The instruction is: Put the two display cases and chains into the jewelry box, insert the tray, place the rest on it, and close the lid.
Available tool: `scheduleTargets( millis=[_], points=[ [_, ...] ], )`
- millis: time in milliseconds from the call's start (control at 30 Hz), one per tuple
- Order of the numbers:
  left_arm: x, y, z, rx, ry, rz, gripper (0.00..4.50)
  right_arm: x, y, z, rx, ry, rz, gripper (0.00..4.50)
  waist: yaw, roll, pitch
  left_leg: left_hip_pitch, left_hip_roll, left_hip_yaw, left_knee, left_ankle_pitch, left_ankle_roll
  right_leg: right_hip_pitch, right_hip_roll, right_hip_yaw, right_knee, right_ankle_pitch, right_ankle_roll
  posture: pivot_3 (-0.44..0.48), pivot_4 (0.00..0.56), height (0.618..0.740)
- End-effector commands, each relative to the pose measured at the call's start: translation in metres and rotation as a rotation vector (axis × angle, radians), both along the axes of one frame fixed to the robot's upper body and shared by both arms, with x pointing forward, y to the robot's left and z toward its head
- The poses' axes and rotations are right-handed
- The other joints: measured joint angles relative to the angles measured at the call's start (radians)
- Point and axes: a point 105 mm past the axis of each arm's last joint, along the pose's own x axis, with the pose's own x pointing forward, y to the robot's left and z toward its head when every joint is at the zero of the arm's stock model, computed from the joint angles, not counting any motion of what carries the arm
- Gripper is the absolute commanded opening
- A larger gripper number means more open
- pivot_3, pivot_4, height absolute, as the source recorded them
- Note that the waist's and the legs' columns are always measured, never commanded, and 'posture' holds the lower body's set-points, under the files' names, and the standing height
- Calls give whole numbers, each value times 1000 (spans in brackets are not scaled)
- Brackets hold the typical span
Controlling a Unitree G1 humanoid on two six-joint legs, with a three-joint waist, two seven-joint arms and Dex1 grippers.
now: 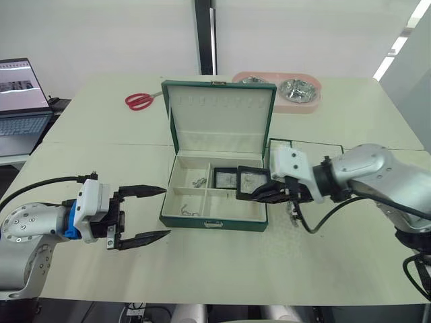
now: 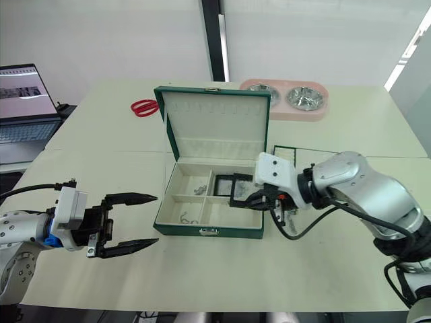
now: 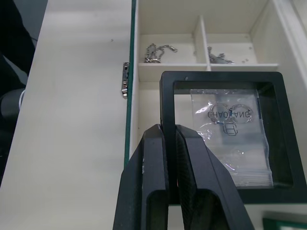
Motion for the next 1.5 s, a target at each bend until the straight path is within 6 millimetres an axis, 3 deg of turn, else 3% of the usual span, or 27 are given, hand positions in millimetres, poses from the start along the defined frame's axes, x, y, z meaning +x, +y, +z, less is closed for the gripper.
scheduleTargets(
  millis=[33,467,933,1433,1500],
  points=[
    [0,0,10,5,-45,-3,4500,2,11,4,1,-24,17,6,-3,0,0,0,0,0,0,0,0,0,0,0,0,0,0,0,150,740],
    [0,-7,11,2,-44,-25,4500,6,36,-16,2,45,35,6,-10,0,0,0,0,-1,0,0,0,0,0,-1,1,0,0,0,150,740],
    [2,-15,10,7,-51,-40,4500,4,35,-36,-27,108,29,6,-11,0,0,0,0,-1,0,0,0,0,0,-1,1,0,0,0,150,740],
    [2,-19,9,10,-49,-45,4500,3,35,-38,-32,147,25,6,-10,0,0,0,0,-1,0,0,0,0,0,-1,1,0,0,0,150,740],
    [3,-19,9,11,-50,-47,4500,3,34,-37,-33,148,25,740,-11,0,0,0,0,-1,0,0,0,0,0,-1,1,0,0,0,150,740]
  ],
)
